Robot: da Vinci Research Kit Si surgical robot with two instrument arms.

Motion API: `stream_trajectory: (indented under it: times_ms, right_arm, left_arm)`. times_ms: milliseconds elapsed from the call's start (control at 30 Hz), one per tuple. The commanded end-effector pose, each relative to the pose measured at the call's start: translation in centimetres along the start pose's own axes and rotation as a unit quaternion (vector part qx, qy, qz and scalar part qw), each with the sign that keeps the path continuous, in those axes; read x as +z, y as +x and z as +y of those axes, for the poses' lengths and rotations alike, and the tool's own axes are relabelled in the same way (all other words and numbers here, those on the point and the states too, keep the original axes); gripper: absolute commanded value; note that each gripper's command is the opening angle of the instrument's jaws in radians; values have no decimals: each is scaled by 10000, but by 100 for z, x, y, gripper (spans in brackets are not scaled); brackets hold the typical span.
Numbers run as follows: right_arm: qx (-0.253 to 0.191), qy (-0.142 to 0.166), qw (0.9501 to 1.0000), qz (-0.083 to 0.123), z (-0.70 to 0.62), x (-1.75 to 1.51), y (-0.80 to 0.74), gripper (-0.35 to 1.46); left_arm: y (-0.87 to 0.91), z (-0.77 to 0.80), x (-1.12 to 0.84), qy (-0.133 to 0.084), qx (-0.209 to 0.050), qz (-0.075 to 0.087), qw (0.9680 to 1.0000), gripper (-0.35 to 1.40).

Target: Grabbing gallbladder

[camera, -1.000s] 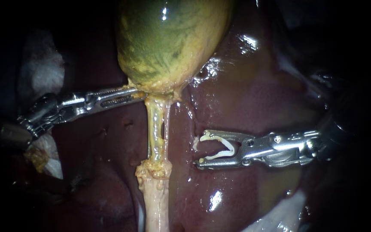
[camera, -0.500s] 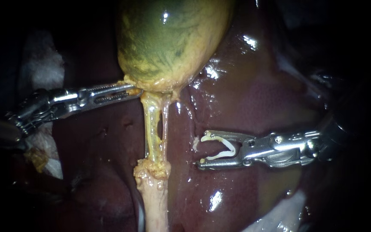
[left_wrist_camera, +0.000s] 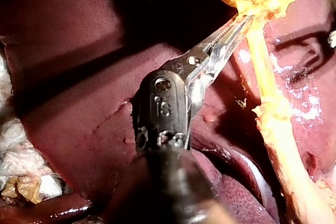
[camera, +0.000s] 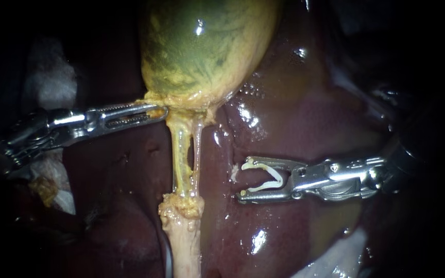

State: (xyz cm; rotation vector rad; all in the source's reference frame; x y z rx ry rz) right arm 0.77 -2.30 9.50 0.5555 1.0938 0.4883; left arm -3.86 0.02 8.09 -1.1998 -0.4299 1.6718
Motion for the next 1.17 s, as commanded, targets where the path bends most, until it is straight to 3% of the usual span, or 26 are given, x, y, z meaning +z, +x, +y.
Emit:
stream_trajectory:
  times_ms: [33,633,1167]
  right_arm:
    - [1,0,10000,0,0,0,0,60]
    - [1,1,10000,0,0,0,0,60]
    - [1,1,10000,0,0,0,0,60]
  left_arm:
    - [1,0,-1,-11,-5,-2,10000,-23]
    - [17,6,-15,26,-66,-5,10000,-23]
    - [16,7,-14,41,-98,0,9999,-26]
